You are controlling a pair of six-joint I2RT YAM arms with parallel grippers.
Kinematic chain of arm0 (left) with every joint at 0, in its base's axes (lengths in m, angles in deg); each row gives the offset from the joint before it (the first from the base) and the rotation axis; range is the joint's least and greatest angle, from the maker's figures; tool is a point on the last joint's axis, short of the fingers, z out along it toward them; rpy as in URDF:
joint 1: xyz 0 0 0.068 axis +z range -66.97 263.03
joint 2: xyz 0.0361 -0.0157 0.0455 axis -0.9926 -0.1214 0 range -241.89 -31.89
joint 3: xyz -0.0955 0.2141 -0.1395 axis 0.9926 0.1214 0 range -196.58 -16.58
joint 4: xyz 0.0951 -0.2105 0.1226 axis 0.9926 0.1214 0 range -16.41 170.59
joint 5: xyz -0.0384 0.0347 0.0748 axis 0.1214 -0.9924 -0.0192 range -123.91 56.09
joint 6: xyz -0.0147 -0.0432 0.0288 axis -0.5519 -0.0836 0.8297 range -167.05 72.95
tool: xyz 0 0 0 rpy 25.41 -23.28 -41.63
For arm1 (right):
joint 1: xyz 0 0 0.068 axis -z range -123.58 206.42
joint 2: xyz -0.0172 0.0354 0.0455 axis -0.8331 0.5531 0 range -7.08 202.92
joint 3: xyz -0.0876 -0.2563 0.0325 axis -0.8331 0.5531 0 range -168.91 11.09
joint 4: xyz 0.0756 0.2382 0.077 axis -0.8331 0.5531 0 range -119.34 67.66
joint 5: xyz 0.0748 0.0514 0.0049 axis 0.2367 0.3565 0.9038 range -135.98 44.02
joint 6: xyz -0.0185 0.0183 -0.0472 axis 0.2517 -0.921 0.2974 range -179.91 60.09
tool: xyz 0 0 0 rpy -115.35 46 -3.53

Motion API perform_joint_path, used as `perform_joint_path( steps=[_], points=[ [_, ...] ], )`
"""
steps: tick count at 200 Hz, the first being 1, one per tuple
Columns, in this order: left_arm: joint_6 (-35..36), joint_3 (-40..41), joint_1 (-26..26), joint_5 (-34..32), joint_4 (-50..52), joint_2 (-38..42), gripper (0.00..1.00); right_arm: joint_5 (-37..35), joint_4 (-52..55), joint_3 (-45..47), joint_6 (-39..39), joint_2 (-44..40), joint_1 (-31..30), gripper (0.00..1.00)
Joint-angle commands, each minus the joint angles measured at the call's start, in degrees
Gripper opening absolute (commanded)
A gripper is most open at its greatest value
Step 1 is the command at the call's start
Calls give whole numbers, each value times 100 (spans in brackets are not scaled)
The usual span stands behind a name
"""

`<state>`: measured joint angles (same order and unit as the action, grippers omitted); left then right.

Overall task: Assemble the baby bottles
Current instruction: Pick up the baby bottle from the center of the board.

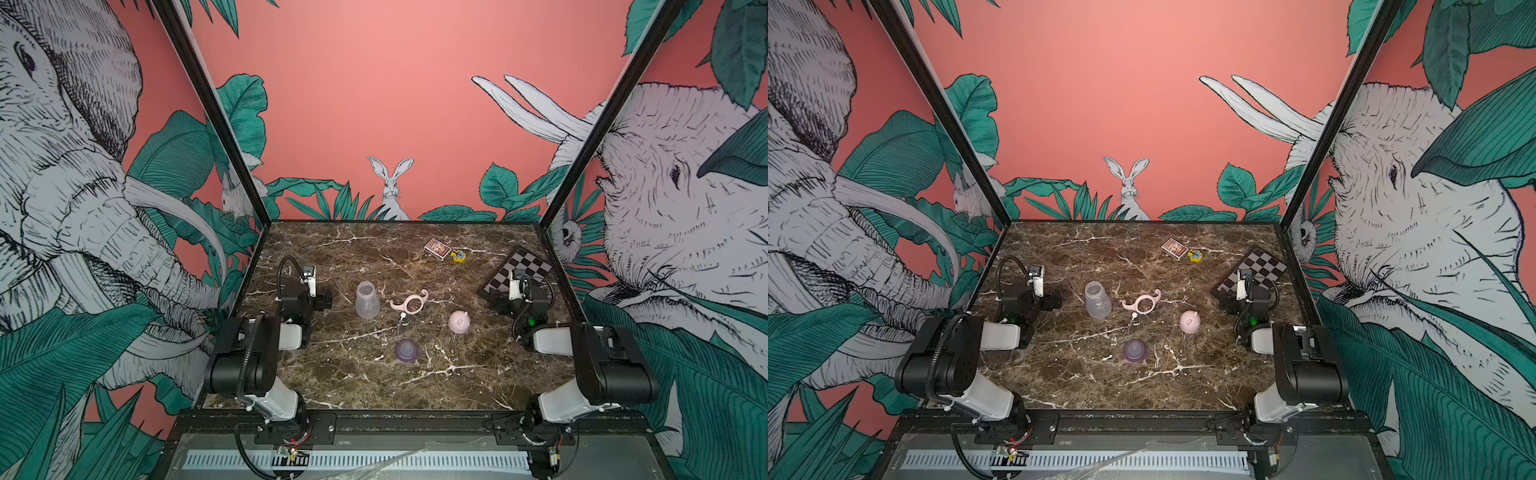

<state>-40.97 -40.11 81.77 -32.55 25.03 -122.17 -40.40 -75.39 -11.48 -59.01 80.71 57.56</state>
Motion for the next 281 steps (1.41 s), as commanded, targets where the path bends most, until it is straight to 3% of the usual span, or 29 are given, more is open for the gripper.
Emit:
perform_joint_path(
  steps=[1, 216, 255, 281],
  points=[
    [42, -46, -6, -30, -67, 127, 100, 79, -245, -54, 94, -25, -6, 99],
    [38, -78, -8, -64, -57, 213, 100, -410, -183, -112, -32, -47, -76, 99],
    [-33, -707, -15, 82, 2048, 1240, 99, -583, 1884, -933, 282, -831, -389, 99],
    [-327, -1312, -204, 82, 3562, 1600, 97, -504, 3601, -1735, -137, -1258, -533, 99]
  ],
)
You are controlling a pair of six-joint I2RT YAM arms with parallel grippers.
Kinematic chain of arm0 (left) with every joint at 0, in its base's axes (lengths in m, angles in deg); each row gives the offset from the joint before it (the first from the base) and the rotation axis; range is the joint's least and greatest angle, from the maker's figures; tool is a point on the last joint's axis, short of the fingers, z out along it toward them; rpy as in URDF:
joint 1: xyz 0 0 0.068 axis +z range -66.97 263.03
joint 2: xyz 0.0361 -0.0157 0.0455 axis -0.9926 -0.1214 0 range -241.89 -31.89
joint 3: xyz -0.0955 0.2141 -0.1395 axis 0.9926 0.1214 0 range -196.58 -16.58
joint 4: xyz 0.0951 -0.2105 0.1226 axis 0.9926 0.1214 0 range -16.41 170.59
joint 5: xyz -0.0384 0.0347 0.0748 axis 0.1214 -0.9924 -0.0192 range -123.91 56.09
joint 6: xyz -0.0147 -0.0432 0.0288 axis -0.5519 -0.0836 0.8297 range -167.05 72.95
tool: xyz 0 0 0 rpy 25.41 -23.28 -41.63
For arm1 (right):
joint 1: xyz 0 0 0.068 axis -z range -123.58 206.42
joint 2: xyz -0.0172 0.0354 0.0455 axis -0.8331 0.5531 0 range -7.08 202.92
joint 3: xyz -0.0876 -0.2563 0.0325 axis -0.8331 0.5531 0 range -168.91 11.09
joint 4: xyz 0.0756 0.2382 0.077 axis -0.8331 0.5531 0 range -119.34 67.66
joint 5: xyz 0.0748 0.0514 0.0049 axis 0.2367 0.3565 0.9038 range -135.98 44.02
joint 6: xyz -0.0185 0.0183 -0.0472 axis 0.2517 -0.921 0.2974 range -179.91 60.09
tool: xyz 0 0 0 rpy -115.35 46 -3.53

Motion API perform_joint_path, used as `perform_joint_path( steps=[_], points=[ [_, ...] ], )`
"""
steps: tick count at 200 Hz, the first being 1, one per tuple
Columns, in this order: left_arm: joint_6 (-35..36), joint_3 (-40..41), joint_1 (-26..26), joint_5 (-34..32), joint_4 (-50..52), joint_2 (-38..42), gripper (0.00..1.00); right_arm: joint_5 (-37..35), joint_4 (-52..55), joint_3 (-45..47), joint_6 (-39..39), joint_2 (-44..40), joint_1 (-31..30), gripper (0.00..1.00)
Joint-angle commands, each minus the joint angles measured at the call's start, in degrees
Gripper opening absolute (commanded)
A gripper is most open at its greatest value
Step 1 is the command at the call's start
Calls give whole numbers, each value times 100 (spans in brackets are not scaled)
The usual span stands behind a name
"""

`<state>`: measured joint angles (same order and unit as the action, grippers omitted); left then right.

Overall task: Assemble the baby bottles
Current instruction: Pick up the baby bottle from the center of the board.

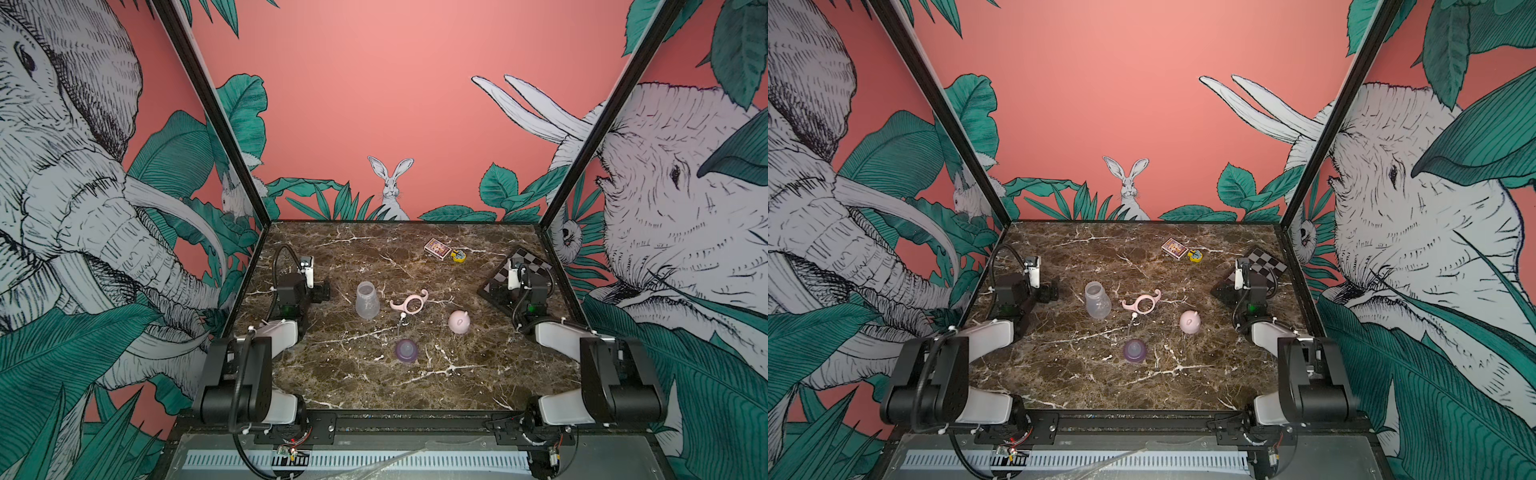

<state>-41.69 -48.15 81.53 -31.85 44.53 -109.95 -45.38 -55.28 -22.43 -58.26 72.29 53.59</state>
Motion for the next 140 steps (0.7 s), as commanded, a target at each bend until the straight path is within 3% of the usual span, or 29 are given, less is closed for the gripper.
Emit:
perform_joint_path(
  steps=[1, 26, 51, 72, 103, 140],
  points=[
    [-255, -525, -200, 8, 1635, 388, 97, -2, 1630, -652, -223, -429, -141, 99],
    [-400, -786, -659, 25, 2695, 685, 97, -27, 2286, -901, -775, -651, -366, 99],
    [-635, -644, -860, 277, 2894, 1077, 97, 591, 3415, -1654, -1158, -577, -492, 99],
    [-664, -430, -1084, 357, 2926, 1493, 96, 1268, 4349, -2395, -924, -319, -633, 99],
    [-659, -91, -1398, 521, 3133, 2099, 95, 2013, 4858, -3004, -657, 29, -764, 99],
    [-729, 291, -1795, 614, 3409, 2638, 94, 2500, 5472, -3772, -112, 796, -1182, 99]
  ],
)
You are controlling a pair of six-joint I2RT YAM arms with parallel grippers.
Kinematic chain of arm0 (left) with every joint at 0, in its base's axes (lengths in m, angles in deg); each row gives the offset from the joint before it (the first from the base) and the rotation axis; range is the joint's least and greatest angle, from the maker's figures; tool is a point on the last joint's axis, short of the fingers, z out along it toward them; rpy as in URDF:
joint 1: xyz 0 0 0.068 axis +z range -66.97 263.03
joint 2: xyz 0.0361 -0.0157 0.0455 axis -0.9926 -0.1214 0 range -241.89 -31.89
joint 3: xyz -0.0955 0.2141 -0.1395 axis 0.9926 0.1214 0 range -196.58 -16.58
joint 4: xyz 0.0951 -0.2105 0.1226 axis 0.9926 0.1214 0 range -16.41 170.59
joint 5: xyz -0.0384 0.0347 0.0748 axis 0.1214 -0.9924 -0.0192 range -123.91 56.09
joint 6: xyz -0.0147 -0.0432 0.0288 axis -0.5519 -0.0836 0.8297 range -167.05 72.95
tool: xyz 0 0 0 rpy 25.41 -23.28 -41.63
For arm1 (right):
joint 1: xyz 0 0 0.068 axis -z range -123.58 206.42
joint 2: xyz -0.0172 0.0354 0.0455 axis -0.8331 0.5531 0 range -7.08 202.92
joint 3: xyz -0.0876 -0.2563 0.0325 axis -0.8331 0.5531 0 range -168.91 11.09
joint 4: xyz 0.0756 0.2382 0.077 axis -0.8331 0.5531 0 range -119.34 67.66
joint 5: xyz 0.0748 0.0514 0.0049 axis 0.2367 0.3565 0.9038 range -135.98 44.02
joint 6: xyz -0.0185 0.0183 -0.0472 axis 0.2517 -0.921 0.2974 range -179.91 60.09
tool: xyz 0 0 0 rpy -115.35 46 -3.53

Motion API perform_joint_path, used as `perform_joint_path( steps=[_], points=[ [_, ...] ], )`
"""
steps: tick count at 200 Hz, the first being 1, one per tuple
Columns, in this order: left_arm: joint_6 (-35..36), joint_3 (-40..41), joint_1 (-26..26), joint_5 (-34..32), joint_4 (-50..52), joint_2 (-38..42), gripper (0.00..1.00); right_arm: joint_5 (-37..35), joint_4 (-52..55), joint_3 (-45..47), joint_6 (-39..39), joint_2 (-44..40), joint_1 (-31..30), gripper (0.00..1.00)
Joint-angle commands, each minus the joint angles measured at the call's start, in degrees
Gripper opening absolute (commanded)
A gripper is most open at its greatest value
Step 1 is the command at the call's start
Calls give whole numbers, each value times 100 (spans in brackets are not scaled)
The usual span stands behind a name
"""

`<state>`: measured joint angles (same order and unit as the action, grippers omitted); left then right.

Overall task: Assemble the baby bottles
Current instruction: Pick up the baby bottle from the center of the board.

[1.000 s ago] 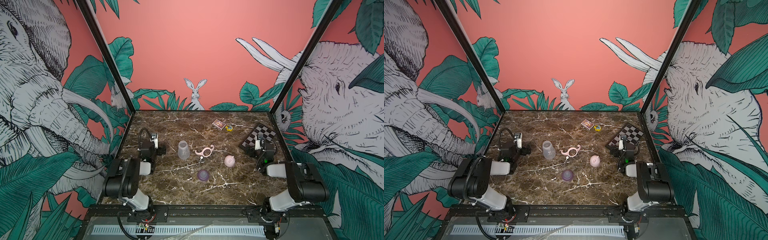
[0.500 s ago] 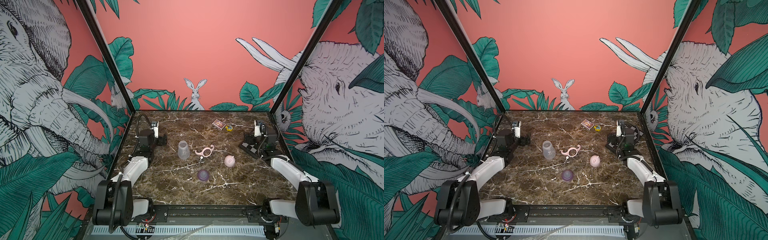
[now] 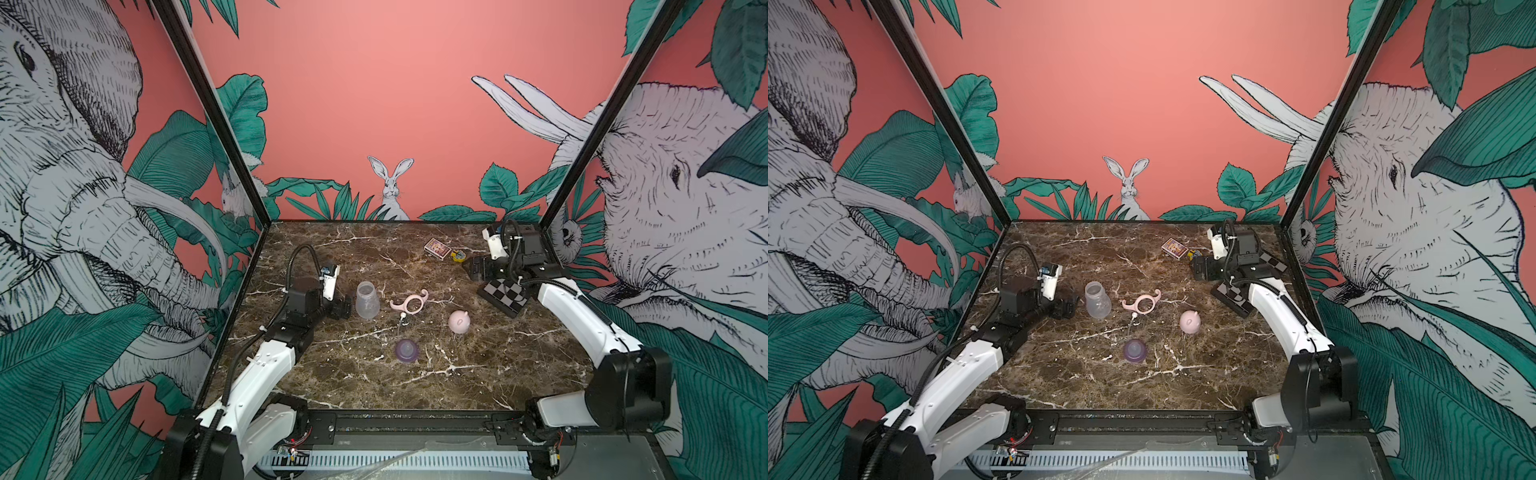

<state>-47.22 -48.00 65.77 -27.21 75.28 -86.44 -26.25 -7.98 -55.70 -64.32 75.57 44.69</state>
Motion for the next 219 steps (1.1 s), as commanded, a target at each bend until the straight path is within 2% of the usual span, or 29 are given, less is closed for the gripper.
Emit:
perform_joint_path(
  steps=[1, 24, 48, 57, 77, 95, 119, 132, 157, 177, 219],
  points=[
    [-181, 285, -231, 149, 341, 295, 94, 586, 762, -469, 511, 496, -307, 99],
    [-267, 671, -611, 222, 47, 401, 94, 655, 1146, -997, 811, 1144, -618, 99],
    [-467, 924, -1053, 185, -433, 84, 95, 959, 1319, -1414, 972, 1641, -877, 99],
    [-596, 1089, -1134, 145, -892, -66, 99, 997, 1412, -1571, 1047, 1810, -972, 99],
    [-870, 1373, -1262, -212, -1884, -449, 100, 1006, 1846, -2024, 1305, 2261, -1169, 97],
    [-742, 1329, -1457, -515, -2305, -918, 100, 988, 2297, -2435, 1493, 2640, -1296, 94],
    [-590, 1446, -1604, -803, -3138, -1463, 100, 1336, 2297, -2650, 1429, 2703, -1521, 95],
    [-597, 1507, -1610, -894, -3448, -1625, 100, 1262, 2293, -2767, 1424, 2658, -1765, 99],
    [-604, 1437, -1607, -1077, -3158, -1525, 99, 800, 2548, -3195, 1425, 2729, -2276, 99],
    [-719, 1534, -1610, -1326, -2912, -1091, 99, 303, 2395, -3335, 1358, 2790, -2666, 99],
    [-863, 1437, -1607, -1737, -1513, -118, 99, -47, 1928, -3839, 1104, 3157, -3202, 99]
  ],
)
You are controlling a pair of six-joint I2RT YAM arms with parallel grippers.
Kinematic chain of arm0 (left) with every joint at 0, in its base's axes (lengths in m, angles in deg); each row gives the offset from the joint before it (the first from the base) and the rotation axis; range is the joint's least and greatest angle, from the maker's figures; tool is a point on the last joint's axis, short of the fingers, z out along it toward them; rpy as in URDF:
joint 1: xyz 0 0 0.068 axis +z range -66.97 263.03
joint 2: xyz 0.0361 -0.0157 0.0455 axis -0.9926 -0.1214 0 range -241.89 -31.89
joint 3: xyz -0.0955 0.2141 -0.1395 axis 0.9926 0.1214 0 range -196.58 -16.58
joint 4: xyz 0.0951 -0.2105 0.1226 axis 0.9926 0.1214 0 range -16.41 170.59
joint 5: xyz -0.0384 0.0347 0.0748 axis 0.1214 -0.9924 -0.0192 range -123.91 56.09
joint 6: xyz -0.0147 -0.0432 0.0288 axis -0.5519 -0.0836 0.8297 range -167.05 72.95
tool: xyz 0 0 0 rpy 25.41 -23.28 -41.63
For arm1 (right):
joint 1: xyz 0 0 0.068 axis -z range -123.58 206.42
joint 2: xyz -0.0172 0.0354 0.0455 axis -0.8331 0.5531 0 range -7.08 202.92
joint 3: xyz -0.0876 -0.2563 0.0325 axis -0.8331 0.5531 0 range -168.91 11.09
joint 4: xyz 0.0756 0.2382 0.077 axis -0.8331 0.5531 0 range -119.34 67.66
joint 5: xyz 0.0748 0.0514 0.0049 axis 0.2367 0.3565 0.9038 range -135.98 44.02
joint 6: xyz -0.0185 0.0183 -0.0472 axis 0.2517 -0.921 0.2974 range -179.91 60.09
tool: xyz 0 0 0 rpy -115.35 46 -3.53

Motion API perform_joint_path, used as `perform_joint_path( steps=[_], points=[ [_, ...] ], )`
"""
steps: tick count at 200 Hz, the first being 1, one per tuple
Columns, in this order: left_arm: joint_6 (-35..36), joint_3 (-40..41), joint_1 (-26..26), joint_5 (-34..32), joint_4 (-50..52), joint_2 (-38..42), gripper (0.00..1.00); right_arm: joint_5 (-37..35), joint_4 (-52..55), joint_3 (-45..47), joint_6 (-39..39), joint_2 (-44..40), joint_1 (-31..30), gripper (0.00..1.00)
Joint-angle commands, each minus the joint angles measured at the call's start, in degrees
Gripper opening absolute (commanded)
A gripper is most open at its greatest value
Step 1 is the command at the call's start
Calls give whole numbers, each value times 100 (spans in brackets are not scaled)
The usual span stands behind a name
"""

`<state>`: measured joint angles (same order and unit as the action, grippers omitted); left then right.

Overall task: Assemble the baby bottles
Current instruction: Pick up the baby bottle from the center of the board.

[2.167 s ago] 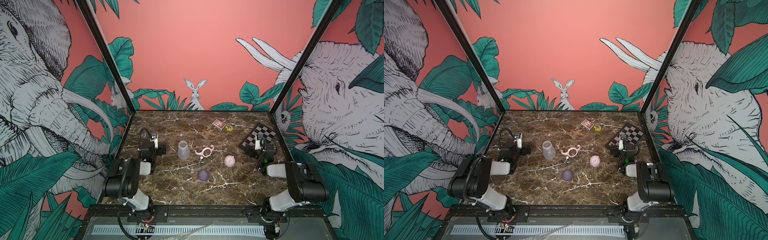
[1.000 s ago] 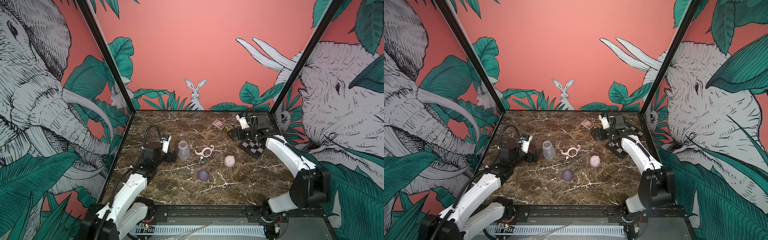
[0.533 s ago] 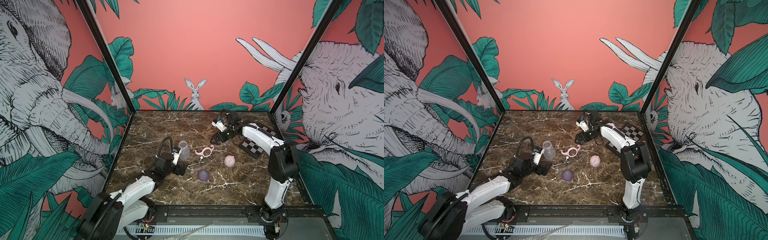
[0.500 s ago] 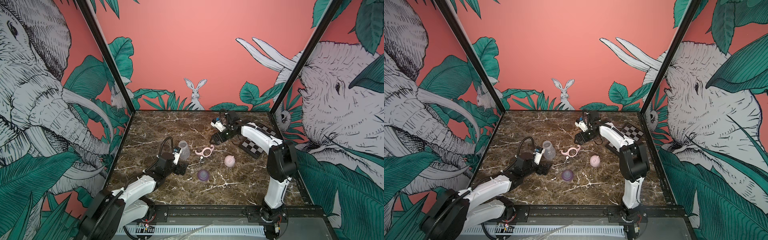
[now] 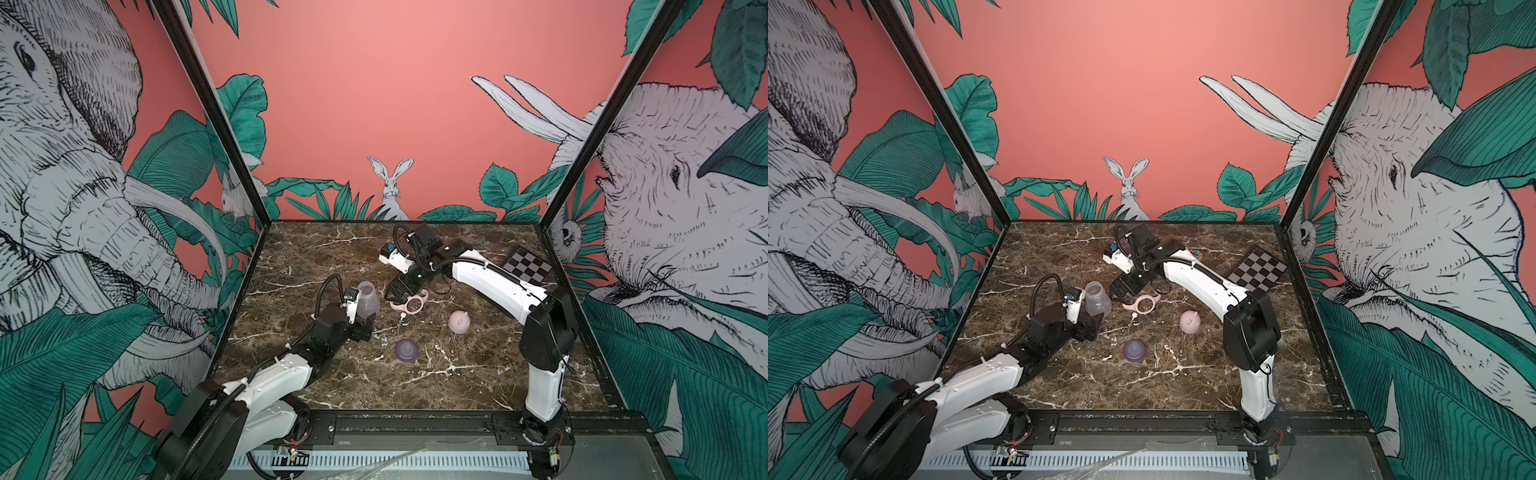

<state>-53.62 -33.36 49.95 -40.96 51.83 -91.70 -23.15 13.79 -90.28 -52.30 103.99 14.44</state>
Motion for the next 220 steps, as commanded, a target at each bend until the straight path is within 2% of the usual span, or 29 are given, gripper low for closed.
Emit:
perform_joint_path(
  steps=[1, 14, 25, 55, 91, 125, 198, 220],
  points=[
    [-227, -28, -24, -369, 867, 426, 99, -362, -246, -409, -100, 330, -192, 99],
    [-341, 17, -23, -455, 1165, 620, 99, -420, -136, -805, -86, 610, -322, 99],
    [-369, 100, -25, -311, 1114, 775, 99, -530, 23, -1176, -72, 879, -409, 99],
    [-646, 210, -32, -484, 1227, 974, 98, -625, 180, -1800, -57, 1396, -531, 99],
    [-749, 94, -29, -921, 1503, 961, 98, -653, 242, -2159, -76, 1723, -640, 99],
    [-794, 72, -30, -1037, 1557, 900, 97, -791, 317, -2307, -67, 1908, -741, 98],
    [-743, 12, -24, -1033, 1482, 661, 98, -1061, 193, -2098, -300, 1976, -805, 87],
    [-686, -19, -26, -967, 1450, 571, 99, -966, 237, -2119, -369, 2031, -810, 77]
  ],
)
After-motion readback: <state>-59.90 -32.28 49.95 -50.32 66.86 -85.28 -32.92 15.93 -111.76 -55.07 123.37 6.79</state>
